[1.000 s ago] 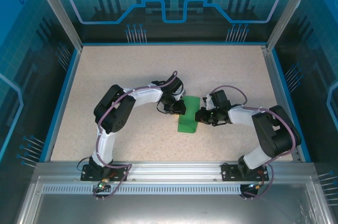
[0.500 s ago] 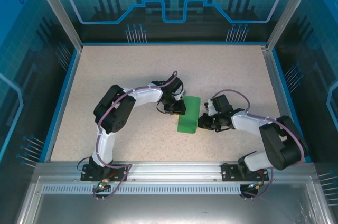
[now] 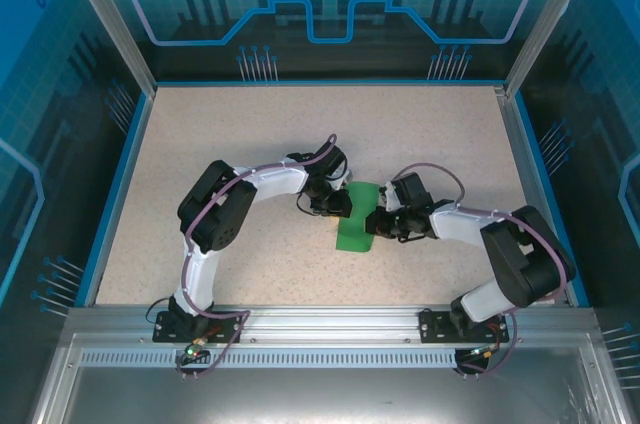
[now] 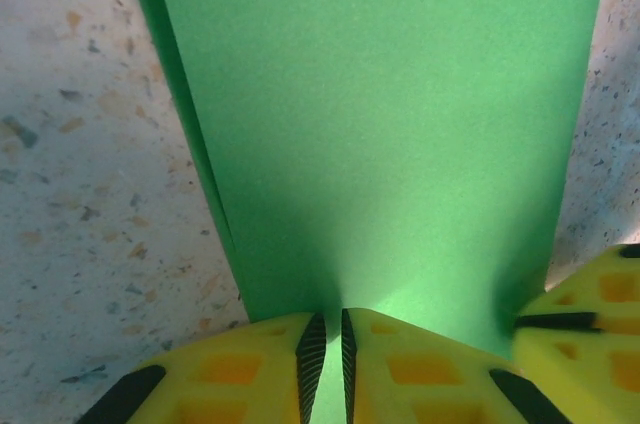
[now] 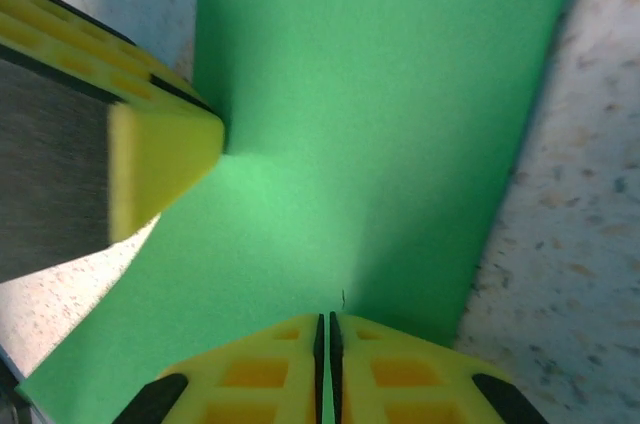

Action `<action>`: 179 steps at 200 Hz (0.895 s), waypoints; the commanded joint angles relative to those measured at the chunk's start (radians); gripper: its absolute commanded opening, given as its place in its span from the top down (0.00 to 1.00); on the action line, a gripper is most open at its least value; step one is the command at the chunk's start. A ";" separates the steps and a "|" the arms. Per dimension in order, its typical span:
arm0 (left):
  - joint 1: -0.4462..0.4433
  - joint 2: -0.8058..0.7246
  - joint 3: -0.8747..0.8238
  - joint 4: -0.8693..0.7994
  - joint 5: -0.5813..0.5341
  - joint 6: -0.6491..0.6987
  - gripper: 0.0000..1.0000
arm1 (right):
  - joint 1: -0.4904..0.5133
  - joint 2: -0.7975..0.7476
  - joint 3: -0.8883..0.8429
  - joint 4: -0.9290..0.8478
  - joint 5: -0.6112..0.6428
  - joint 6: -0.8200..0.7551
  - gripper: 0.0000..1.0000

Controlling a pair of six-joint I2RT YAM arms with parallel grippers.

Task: Fold a paper plane with a square sheet of paper (pick it up from the middle)
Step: Fold the square sheet of paper in half at the center of the table.

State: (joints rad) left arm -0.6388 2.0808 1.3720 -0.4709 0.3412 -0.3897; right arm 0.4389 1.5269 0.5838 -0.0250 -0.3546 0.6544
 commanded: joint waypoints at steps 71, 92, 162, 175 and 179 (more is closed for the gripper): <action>0.010 0.097 -0.060 -0.123 -0.111 0.027 0.80 | 0.033 0.018 -0.048 -0.108 -0.017 -0.109 0.88; 0.015 0.101 -0.055 -0.126 -0.113 0.030 0.80 | 0.058 0.001 -0.054 -0.136 -0.020 -0.129 0.88; 0.022 0.119 -0.036 -0.146 -0.112 0.038 0.81 | 0.174 -0.041 -0.071 -0.196 0.041 -0.124 0.88; 0.023 0.121 -0.034 -0.148 -0.114 0.039 0.81 | 0.202 -0.046 -0.082 -0.196 0.054 -0.111 0.88; 0.023 0.122 -0.033 -0.148 -0.113 0.040 0.81 | 0.210 -0.048 -0.086 -0.196 0.056 -0.104 0.88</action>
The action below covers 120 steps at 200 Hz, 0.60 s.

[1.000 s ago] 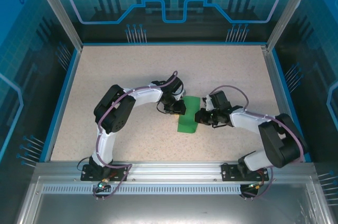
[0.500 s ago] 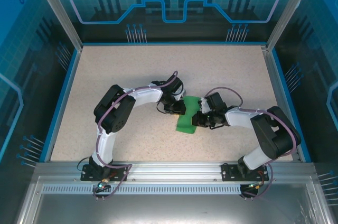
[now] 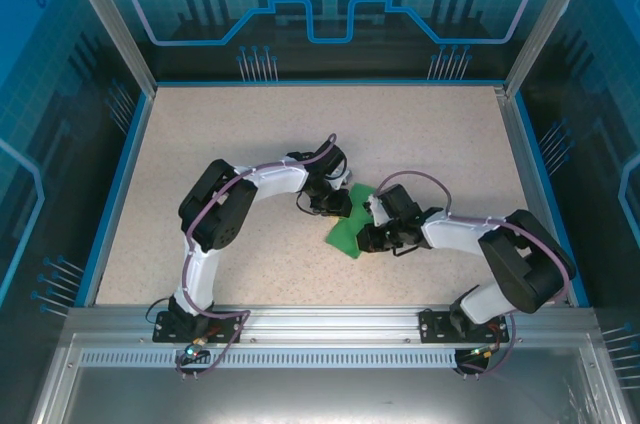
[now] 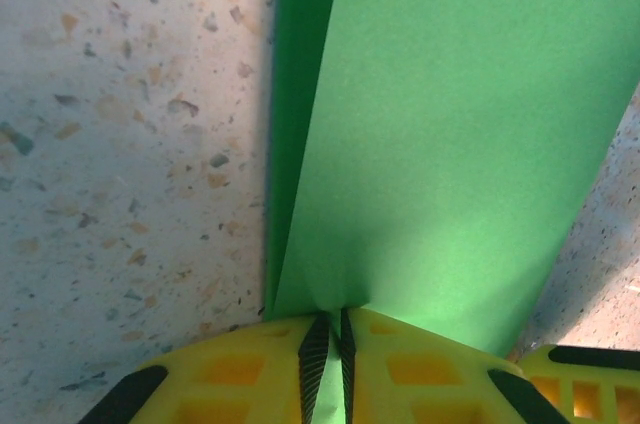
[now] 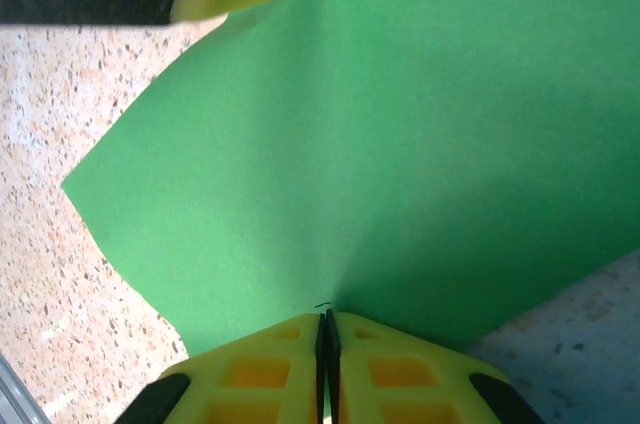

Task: Fold a paper plane with a square sheet of paper (pick it up from the middle)
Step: Fold the square sheet of paper in half at the center of the table.

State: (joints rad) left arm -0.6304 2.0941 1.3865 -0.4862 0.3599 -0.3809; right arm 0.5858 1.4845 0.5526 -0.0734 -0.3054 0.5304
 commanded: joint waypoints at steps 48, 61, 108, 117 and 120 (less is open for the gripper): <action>0.016 0.110 -0.037 -0.142 -0.133 0.036 0.81 | 0.113 -0.109 -0.104 -0.150 0.020 0.090 0.88; 0.016 0.109 -0.038 -0.144 -0.132 0.036 0.81 | 0.111 -0.168 -0.090 -0.171 0.029 0.102 0.88; 0.016 0.106 -0.043 -0.134 -0.127 0.035 0.81 | 0.104 -0.314 -0.078 -0.055 0.094 0.227 0.87; 0.016 0.105 -0.046 -0.133 -0.126 0.034 0.81 | 0.103 -0.311 -0.080 -0.017 0.105 0.245 0.87; 0.016 0.104 -0.047 -0.132 -0.125 0.034 0.81 | 0.103 -0.308 -0.084 -0.006 0.109 0.251 0.87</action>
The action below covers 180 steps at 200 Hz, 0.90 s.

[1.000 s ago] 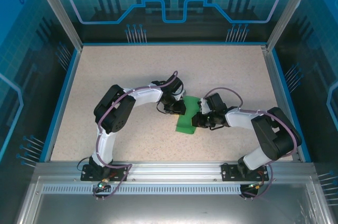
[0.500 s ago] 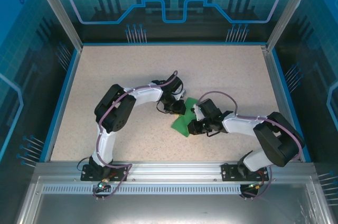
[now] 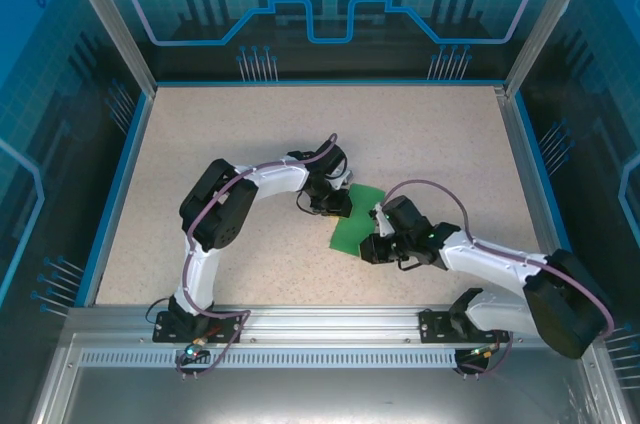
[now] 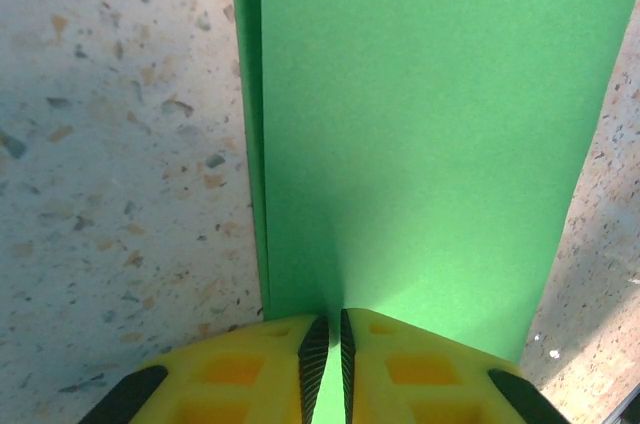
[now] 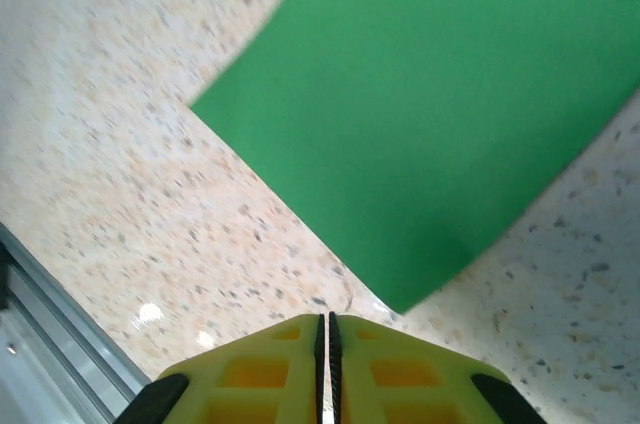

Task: Fold a paper plane with a square sheet of paper (pick it up from the middle)
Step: Fold the square sheet of paper in half at the center of the table.

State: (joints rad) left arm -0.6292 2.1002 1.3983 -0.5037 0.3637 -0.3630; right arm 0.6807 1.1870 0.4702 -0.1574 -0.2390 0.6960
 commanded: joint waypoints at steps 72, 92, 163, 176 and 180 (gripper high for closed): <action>0.014 0.090 -0.062 -0.110 -0.128 0.027 0.81 | 0.000 0.171 -0.032 0.188 0.040 0.082 0.86; 0.016 0.092 -0.062 -0.110 -0.128 0.028 0.81 | 0.000 0.176 -0.059 0.182 0.046 0.080 0.87; 0.017 0.092 -0.070 -0.108 -0.130 0.030 0.81 | -0.001 0.089 -0.137 0.042 0.046 0.067 0.87; 0.019 0.092 -0.069 -0.107 -0.131 0.030 0.81 | -0.001 0.041 -0.144 -0.002 0.053 0.072 0.88; 0.020 0.091 -0.070 -0.106 -0.128 0.030 0.81 | -0.001 0.024 -0.144 -0.021 0.057 0.072 0.88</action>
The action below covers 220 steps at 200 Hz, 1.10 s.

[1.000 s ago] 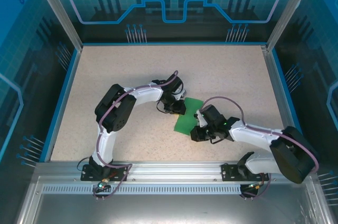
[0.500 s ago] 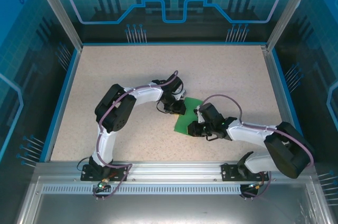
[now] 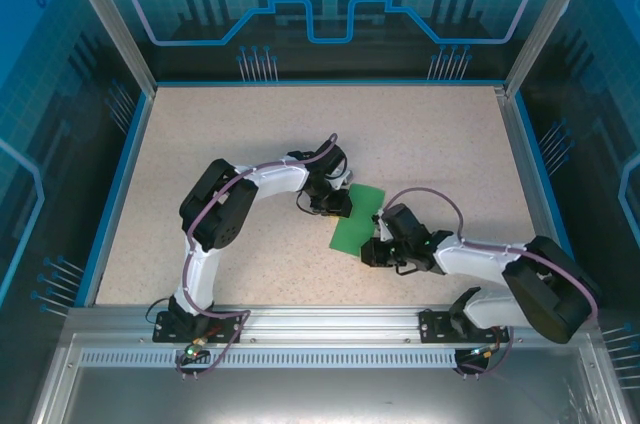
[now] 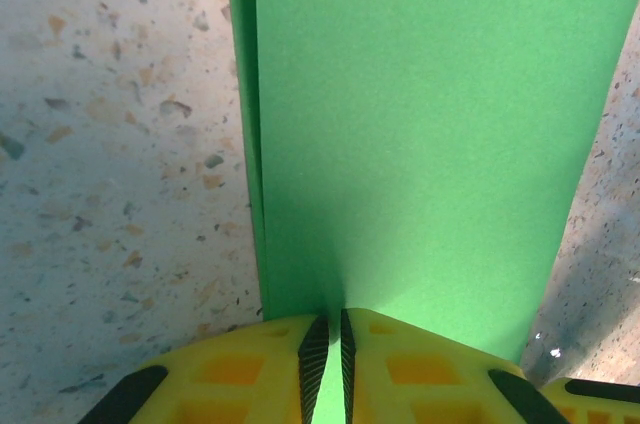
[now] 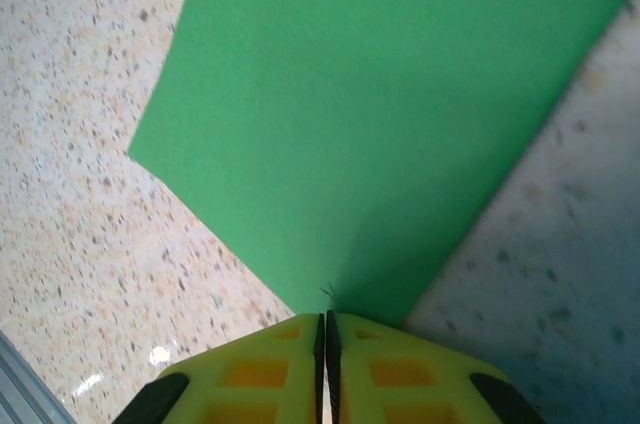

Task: Fold a paper plane with a square sheet of paper (pick it up from the middle)
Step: Fold the square sheet of paper in half at the center of the table, then fold the triangle a second time at the center of the table.

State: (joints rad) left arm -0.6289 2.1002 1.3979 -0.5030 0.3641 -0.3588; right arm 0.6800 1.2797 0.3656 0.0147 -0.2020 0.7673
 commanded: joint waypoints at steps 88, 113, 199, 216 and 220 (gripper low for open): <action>0.020 0.074 -0.035 -0.108 -0.066 0.012 0.80 | -0.114 -0.199 0.090 -0.161 -0.046 -0.005 0.87; 0.019 0.062 -0.018 -0.106 -0.036 0.002 0.79 | -0.151 -0.118 0.130 -0.106 -0.047 -0.028 0.86; 0.019 -0.022 0.037 -0.125 0.007 -0.014 0.75 | -0.252 0.130 0.209 -0.022 -0.081 -0.121 0.84; 0.019 -0.042 0.048 -0.133 0.002 -0.012 0.73 | -0.252 0.170 0.221 -0.009 -0.090 -0.127 0.84; 0.019 -0.047 0.049 -0.136 0.002 -0.013 0.72 | -0.252 0.176 0.224 -0.010 -0.088 -0.128 0.84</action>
State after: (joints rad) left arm -0.6209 2.0979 1.4261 -0.5537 0.3996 -0.3656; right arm 0.4412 1.4155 0.5579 -0.0257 -0.2657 0.6754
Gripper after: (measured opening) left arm 0.264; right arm 0.159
